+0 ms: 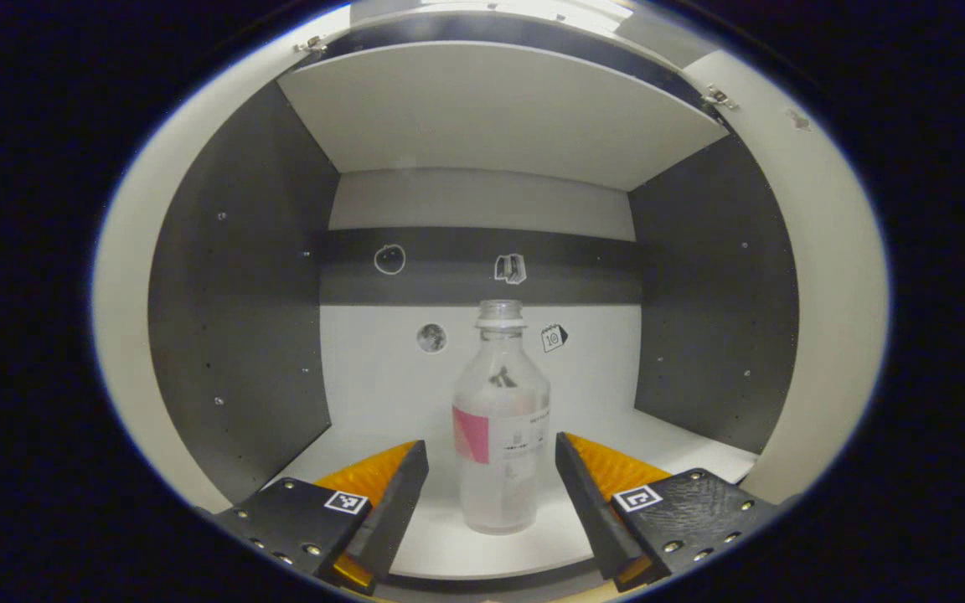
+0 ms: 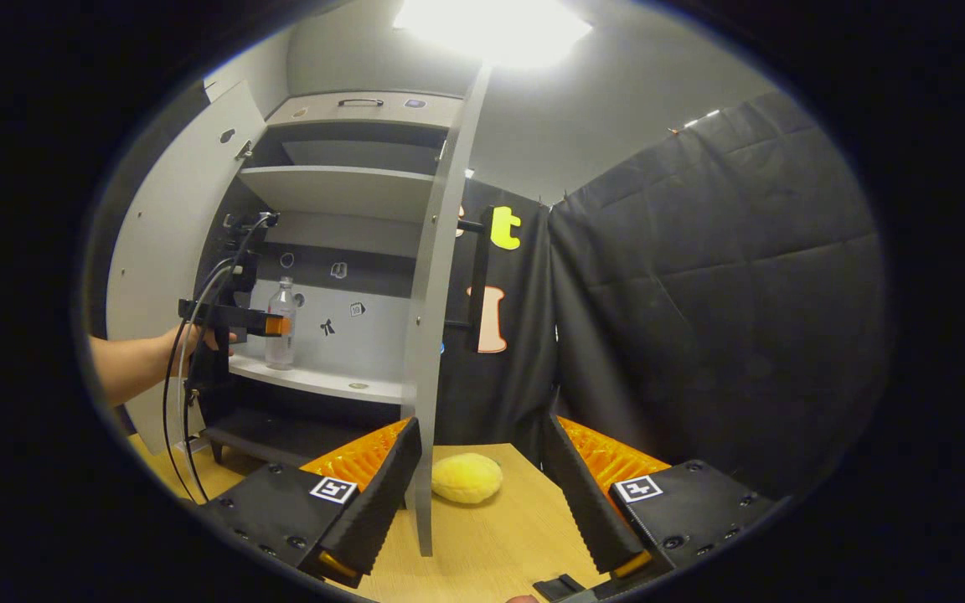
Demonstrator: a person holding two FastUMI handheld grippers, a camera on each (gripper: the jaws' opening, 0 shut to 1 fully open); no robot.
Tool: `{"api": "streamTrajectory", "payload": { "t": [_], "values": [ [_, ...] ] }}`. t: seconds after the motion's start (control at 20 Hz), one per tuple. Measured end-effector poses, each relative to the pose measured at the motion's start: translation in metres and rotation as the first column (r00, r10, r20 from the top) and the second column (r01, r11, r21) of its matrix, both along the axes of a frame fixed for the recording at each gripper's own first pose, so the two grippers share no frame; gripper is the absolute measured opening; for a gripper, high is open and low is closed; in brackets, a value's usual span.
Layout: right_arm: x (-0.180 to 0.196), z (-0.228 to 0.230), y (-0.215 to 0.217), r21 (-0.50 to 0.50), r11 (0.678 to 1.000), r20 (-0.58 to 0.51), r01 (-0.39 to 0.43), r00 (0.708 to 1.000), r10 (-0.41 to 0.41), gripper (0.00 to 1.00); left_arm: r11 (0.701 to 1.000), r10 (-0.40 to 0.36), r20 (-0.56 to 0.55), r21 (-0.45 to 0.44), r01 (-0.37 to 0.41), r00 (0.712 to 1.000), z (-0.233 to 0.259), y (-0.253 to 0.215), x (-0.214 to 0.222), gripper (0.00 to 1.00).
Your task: Grasp the bottle in the cabinet with the left hand and place it on the coaster, then close the right door with the right hand and the left door with the left hand.
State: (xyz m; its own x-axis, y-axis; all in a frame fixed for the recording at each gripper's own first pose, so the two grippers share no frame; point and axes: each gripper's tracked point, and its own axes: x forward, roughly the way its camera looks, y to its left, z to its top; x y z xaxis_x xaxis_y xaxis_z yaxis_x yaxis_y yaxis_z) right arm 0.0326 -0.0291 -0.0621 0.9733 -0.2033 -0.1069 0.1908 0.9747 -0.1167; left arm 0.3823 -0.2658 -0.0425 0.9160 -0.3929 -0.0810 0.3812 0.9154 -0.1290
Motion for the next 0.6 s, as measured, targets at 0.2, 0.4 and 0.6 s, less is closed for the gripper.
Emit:
{"api": "streamTrajectory", "payload": {
  "t": [0.2,0.4,0.6],
  "values": [
    [0.003,-0.004,0.005,-0.01,1.0,-0.017,-0.003,1.0,0.003,0.96,1.0,-0.004,0.013,-0.009,0.004,1.0,0.002,-0.005,0.013,0.9],
    [0.003,-0.006,0.006,-0.006,1.0,-0.02,-0.014,1.0,0.014,0.96,1.0,-0.002,0.021,0.013,0.002,1.0,0.003,-0.006,0.016,0.71],
    [-0.001,-0.005,0.004,-0.001,0.999,-0.016,-0.034,0.999,0.034,0.96,1.0,0.005,0.035,-0.01,-0.005,0.999,0.014,-0.002,0.005,0.71]
  ]
}}
